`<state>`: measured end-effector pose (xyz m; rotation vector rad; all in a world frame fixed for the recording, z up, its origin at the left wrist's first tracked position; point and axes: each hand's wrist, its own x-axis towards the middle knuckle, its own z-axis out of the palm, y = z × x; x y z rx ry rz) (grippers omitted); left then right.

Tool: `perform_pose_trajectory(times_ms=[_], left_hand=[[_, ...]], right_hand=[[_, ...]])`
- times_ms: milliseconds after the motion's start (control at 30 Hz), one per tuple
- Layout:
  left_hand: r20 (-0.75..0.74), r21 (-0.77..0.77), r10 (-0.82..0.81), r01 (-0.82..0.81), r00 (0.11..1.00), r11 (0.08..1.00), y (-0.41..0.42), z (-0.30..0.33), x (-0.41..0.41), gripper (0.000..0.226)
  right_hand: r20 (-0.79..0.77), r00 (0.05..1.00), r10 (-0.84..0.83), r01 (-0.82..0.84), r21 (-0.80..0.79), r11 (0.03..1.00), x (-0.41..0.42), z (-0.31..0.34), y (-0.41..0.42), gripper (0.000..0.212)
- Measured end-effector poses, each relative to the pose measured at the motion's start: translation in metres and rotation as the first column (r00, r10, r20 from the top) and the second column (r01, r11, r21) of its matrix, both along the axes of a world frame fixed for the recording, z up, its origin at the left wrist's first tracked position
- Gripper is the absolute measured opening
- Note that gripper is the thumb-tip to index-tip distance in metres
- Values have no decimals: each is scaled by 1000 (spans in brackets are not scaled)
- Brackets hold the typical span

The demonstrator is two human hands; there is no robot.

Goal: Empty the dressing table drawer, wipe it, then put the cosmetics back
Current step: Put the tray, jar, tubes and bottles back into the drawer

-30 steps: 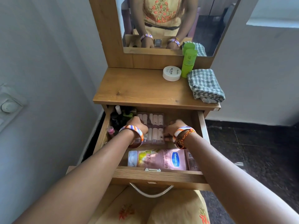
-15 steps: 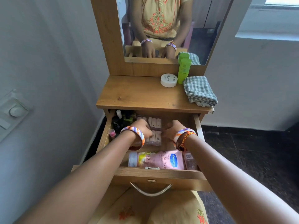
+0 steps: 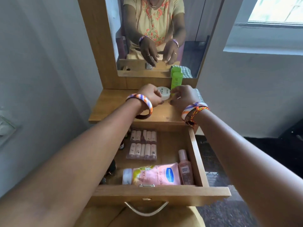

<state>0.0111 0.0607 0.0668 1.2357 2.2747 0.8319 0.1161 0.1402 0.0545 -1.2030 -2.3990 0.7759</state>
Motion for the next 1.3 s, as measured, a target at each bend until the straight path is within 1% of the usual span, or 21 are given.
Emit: perform_pose_trajectory(times_ms=[100, 200, 300, 467, 567, 633, 733, 867, 933, 1033, 1100, 1200, 1267, 1300], left_hand=[[-183, -10, 16, -18, 983, 1000, 26, -4, -12, 37], [-346, -58, -15, -6, 938, 998, 46, -12, -19, 46], [-430, -113, -58, 10, 901, 994, 60, -18, -21, 52], [-391, -164, -89, 26, 916, 986, 79, -31, -25, 57], [-428, -184, -70, -11, 901, 983, 83, -34, -25, 60], [-447, -197, -57, -36, 893, 980, 85, -35, -27, 58], [-444, -224, -53, -53, 895, 973, 85, -36, -29, 54], [-388, -236, -34, -64, 921, 970, 79, -32, -26, 63], [-347, -232, -31, -54, 937, 971, 73, -30, -24, 59], [-280, -239, -22, -47, 960, 970, 60, -28, -20, 53], [-269, -229, -12, -52, 963, 972, 48, -26, -17, 51], [-273, -248, -20, -50, 962, 968, 25, -23, -10, 55], [-276, -253, -35, -37, 960, 967, 8, -22, -7, 56], [-270, -240, -44, -23, 962, 970, -1, -21, -5, 55]], right_hand=[[-25, 997, -70, 72, 95, 993, -12, 0, 17, 58], [-16, 992, -129, 129, 161, 978, -27, -6, 29, 73], [-1, 993, -121, 117, 237, 964, -37, -9, 39, 77], [-1, 995, -96, 92, 277, 956, -46, -17, 50, 65], [-24, 993, -116, 118, 279, 953, -48, -19, 54, 60], [-30, 991, -128, 131, 268, 954, -48, -16, 56, 57], [-34, 991, -133, 137, 222, 965, -46, -10, 57, 53], [-40, 995, -88, 94, 180, 979, -40, -3, 55, 49], [-29, 998, -49, 53, 168, 984, -35, 1, 51, 46], [-57, 998, -30, 37, 116, 993, -25, 7, 40, 43], [-81, 996, -32, 39, 88, 995, -18, 12, 33, 44], [-100, 995, -18, 23, 46, 999, -7, 19, 25, 46], [-77, 997, 15, -15, 3, 1000, 2, 24, 18, 47], [-53, 997, 49, -49, -10, 999, 7, 26, 15, 44]])
